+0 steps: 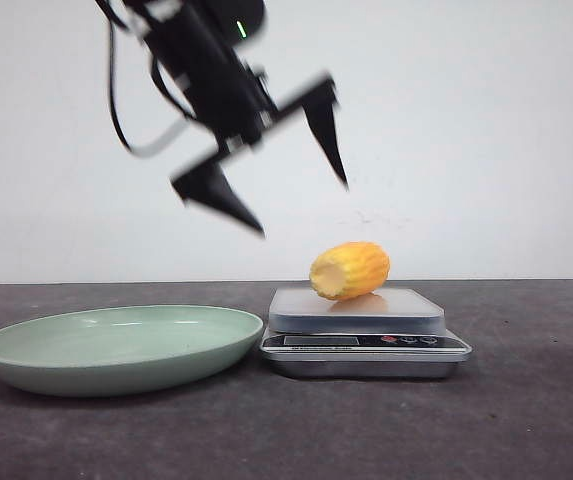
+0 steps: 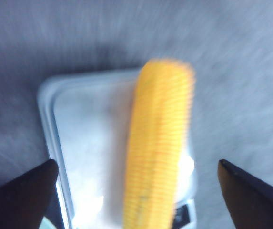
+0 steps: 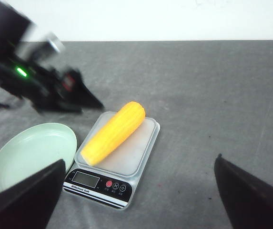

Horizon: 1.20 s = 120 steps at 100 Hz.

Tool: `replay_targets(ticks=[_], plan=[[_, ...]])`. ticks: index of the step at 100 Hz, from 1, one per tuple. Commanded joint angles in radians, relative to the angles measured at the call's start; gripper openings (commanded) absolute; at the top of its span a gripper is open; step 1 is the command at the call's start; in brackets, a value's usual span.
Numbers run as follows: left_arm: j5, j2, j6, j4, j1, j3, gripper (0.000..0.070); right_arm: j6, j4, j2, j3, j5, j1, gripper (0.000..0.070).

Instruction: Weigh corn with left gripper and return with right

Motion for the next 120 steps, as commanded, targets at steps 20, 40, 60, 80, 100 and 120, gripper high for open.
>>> replay_targets(ticks=[20, 40, 60, 80, 100, 120], plan=[[0.039, -0.25, 0.172, -0.094, 0.027, 0.017, 0.0102, 0.003, 0.007, 0.042, 0.008, 0.002, 0.004, 0.061], [0.016, -0.475, 0.235, -0.207, 0.031, 0.017, 0.0004, -0.014, 0.004, 0.066, 0.008, 0.0, 0.004, 0.061], [-0.035, -0.7, 0.326, -0.42, 0.031, 0.017, 0.0004, -0.016, -0.016, 0.072, 0.008, 0.0, 0.004, 0.061], [-0.225, -0.92, 0.37, -0.647, 0.031, 0.017, 0.0004, -0.016, -0.04, 0.072, 0.008, 0.0, 0.004, 0.0609], [-0.455, -1.127, 0.377, -0.718, 0.031, 0.017, 0.0004, -0.015, -0.063, 0.072, 0.008, -0.001, 0.004, 0.0609], [-0.607, -1.288, 0.38, -0.708, 0.031, 0.017, 0.0004, 0.026, -0.067, 0.072, 0.008, -0.002, 0.004, 0.0524]])
